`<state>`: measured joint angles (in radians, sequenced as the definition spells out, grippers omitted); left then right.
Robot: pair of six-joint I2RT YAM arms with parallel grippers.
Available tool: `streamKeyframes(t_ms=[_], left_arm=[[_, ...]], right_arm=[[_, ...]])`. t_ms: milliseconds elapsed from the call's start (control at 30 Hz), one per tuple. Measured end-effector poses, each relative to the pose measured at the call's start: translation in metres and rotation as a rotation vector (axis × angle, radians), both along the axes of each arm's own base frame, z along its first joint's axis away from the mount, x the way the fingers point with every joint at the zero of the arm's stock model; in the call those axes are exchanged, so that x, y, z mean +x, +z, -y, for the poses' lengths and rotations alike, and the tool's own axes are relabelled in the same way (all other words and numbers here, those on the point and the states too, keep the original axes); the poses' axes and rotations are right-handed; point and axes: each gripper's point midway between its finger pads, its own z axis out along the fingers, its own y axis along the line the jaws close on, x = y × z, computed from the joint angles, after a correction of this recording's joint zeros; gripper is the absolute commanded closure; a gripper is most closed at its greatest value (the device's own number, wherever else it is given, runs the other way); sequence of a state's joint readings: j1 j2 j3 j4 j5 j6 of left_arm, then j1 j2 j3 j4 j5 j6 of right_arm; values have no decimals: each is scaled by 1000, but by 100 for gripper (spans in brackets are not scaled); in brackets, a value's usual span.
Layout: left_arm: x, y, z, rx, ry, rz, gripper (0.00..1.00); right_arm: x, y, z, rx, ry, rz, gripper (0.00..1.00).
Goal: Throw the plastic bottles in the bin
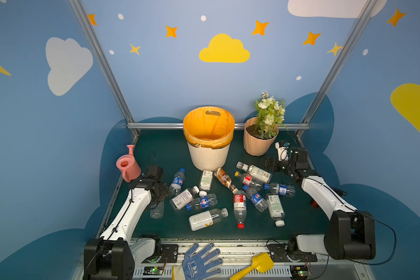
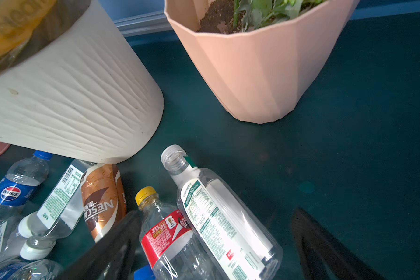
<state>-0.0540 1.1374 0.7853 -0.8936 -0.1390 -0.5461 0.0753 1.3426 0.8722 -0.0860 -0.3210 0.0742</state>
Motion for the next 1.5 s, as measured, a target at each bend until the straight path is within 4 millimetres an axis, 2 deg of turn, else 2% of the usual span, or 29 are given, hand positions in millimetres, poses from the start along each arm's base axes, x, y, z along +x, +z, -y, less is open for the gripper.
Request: streamKeyframes(t_ms=[267,600,767,967,1233,1400,1500], left_arm=[[-5,-21,4,-19,17,-91,5],[-12,-49,5,-15,18,-240,24],[-11,-55,5,-12,17,-267,29],[-6,-55,5,-11,18,-247,42],[4,-40,3,-8,31,-153,51],[17,-11,1,-5,49,-3,52],[26,13,0,-5,58,108,53]], right_arm=[[1,0,5,-2,-15,-1,5],[3,-1,10,-4,-39,-3,5],[3,-1,13,-3,-51,-5,5],[4,-1,15,1,-64,-8,5],[4,-1,16,0,-71,-9,4],[5,-1,18,-6,-79,-8,5],[5,0,19,-9,-85,-5,5]])
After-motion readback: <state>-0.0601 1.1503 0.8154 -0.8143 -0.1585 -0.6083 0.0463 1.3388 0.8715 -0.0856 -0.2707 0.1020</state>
